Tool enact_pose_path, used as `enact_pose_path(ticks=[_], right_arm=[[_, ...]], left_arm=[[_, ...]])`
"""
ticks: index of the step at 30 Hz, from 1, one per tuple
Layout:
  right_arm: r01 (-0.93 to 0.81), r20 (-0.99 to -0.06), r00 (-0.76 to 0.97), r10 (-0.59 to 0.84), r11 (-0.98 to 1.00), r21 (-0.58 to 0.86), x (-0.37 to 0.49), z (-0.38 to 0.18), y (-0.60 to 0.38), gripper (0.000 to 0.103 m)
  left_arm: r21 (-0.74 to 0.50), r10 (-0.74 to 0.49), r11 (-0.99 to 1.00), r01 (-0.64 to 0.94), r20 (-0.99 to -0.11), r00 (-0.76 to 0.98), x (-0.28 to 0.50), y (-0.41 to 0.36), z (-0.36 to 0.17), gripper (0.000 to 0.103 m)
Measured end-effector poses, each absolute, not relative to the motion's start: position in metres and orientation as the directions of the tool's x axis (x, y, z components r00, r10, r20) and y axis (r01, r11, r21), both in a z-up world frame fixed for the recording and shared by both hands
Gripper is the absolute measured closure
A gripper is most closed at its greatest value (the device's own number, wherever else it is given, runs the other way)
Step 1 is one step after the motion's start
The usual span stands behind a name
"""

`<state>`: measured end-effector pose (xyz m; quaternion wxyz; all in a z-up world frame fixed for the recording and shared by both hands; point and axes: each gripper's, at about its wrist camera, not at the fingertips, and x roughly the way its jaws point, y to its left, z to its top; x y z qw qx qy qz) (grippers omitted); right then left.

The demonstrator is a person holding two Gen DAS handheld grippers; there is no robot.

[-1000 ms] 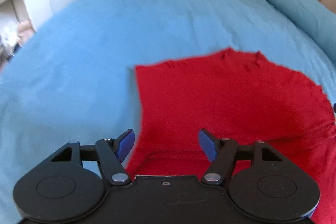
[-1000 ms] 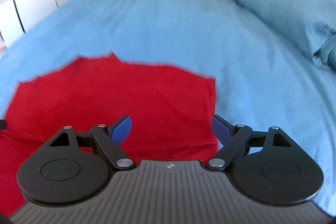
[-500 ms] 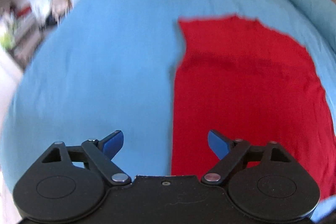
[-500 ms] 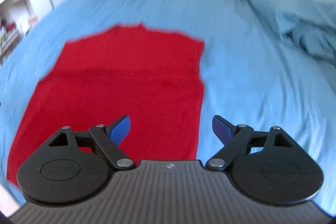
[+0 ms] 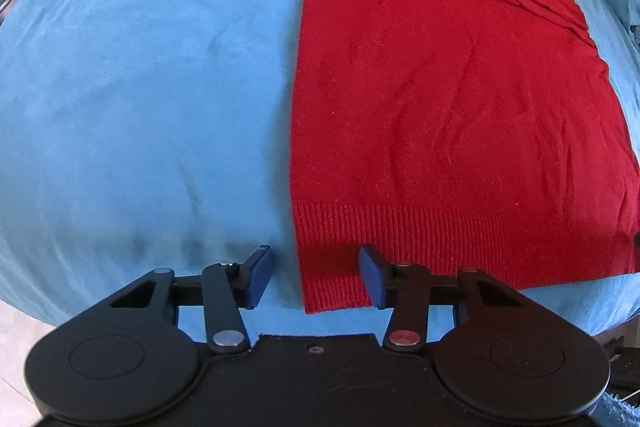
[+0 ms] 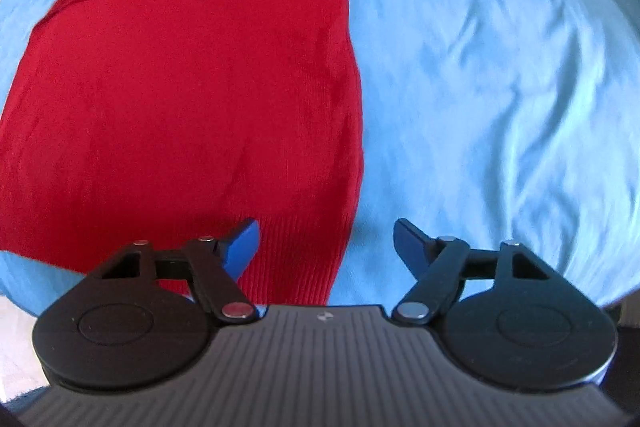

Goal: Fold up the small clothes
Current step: 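Close both grippers on the ribbed hem and lift it toward the collar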

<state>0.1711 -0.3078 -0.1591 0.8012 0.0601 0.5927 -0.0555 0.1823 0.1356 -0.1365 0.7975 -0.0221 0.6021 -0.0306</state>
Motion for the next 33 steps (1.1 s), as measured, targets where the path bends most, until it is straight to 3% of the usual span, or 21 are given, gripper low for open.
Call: enact_pose_path(ticks=[5, 10, 14, 18, 24, 33], right_arm=[[0.154, -0.966, 0.260, 0.000, 0.987, 0.041, 0.168, -0.166, -0.303, 0.027], [0.167, -0.968, 0.250, 0.040, 0.982, 0.084, 0.170, -0.167, -0.304, 0.046], [0.164, -0.967, 0.248, 0.047, 0.982, 0.090, 0.170, -0.168, -0.300, 0.054], [0.157, -0.966, 0.246, 0.075, 0.981, 0.116, 0.175, -0.170, -0.300, 0.078], [0.200, -0.949, 0.294, 0.117, 0.963, 0.181, 0.183, -0.143, -0.312, 0.080], [0.207, -0.856, 0.481, 0.192, 0.923, 0.323, 0.247, -0.038, -0.330, 0.080]], left_arm=[[-0.057, -0.071, 0.997, 0.058, -0.955, 0.289, 0.171, 0.131, -0.132, 0.057], [-0.061, -0.083, 0.994, 0.087, -0.957, 0.278, 0.171, 0.125, -0.134, 0.072], [-0.055, -0.083, 0.992, 0.116, -0.962, 0.259, 0.177, 0.119, -0.138, 0.079], [-0.059, -0.086, 0.991, 0.118, -0.967, 0.240, 0.182, 0.121, -0.137, 0.094], [-0.044, -0.071, 0.992, 0.115, -0.967, 0.247, 0.195, 0.120, -0.111, 0.098], [-0.059, -0.103, 0.993, 0.105, -0.870, 0.483, 0.266, 0.109, 0.003, 0.099]])
